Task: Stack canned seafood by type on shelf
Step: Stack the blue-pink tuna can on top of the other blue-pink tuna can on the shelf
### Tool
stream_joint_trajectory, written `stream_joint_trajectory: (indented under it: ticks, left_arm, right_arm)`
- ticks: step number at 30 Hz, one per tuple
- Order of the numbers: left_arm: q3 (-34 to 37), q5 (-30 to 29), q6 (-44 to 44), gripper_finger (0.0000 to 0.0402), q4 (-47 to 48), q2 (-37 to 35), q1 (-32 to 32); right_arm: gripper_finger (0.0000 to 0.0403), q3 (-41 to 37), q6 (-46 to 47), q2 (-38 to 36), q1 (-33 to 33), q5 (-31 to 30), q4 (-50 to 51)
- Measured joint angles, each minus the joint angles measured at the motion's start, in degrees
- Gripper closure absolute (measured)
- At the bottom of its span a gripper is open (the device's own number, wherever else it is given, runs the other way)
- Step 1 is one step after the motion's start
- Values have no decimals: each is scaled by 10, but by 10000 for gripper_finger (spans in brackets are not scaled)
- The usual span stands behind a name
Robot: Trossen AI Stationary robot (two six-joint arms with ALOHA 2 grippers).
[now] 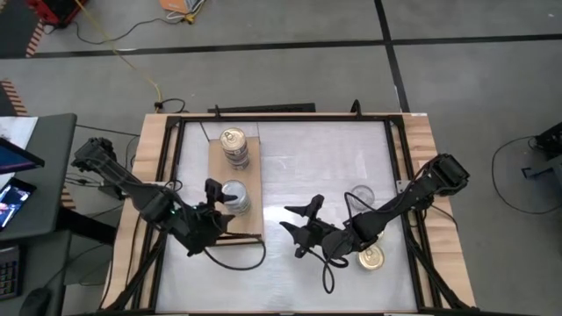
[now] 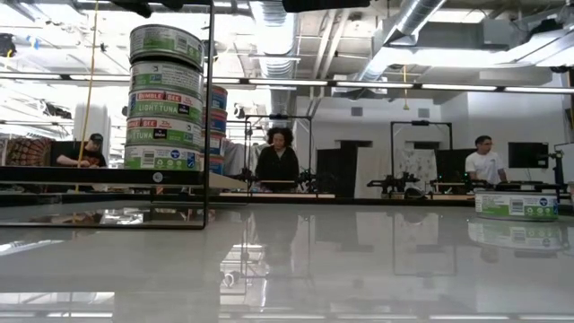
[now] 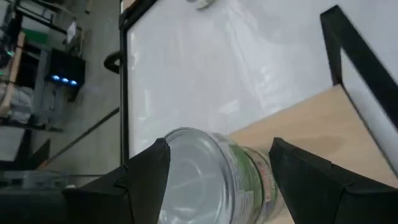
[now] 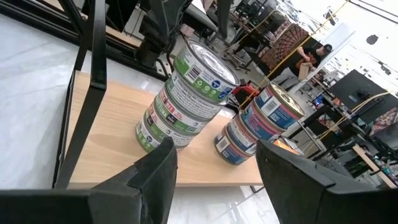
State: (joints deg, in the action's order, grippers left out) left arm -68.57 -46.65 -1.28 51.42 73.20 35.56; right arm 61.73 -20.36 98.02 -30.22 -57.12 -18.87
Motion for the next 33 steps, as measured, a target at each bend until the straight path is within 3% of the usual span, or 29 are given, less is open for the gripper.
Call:
stream_joint_trajectory:
  ticks: [10, 17, 26, 29, 33]
  left_arm:
    - [32, -88, -28, 137, -8, 0, -25]
    - [19, -43, -21, 137, -26, 0, -14]
    - [-9, 27, -19, 137, -130, 0, 20]
    - [6, 103, -30, 137, -238, 0, 23]
    - [38, 172, -75, 137, -341, 0, 24]
  right_arm:
    - [148, 0, 5, 0, 0, 0, 5]
    - [148, 0, 20, 0, -1, -4, 16]
    - [148, 0, 13, -15, -39, -107, 32]
    - [149, 0, 87, -59, -57, -107, 113]
    - [165, 0, 361, -132, -53, 28, 339]
